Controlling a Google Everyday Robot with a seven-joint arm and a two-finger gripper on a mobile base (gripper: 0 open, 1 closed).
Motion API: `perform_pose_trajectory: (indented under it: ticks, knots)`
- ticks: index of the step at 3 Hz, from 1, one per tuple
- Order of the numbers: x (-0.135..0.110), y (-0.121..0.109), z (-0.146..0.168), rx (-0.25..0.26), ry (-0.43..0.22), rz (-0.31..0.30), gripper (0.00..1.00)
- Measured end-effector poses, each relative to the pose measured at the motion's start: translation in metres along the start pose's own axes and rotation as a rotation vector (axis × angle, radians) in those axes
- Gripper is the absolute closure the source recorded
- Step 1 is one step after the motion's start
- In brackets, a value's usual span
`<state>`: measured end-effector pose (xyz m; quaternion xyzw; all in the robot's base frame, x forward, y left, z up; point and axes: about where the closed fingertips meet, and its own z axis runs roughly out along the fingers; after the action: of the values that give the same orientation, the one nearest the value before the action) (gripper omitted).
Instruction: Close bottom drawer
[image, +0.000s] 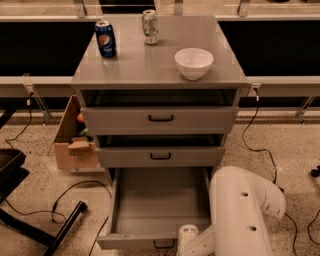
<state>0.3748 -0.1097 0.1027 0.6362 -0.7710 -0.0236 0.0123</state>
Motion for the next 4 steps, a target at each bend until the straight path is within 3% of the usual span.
perform_pose_trajectory:
  ticks: [2, 4]
  knots:
    - [0.000, -0.066, -0.018, 0.250, -0.023, -0.050, 1.00]
    - [-0.003, -0.094, -0.029, 0.333, -0.058, -0.059, 1.00]
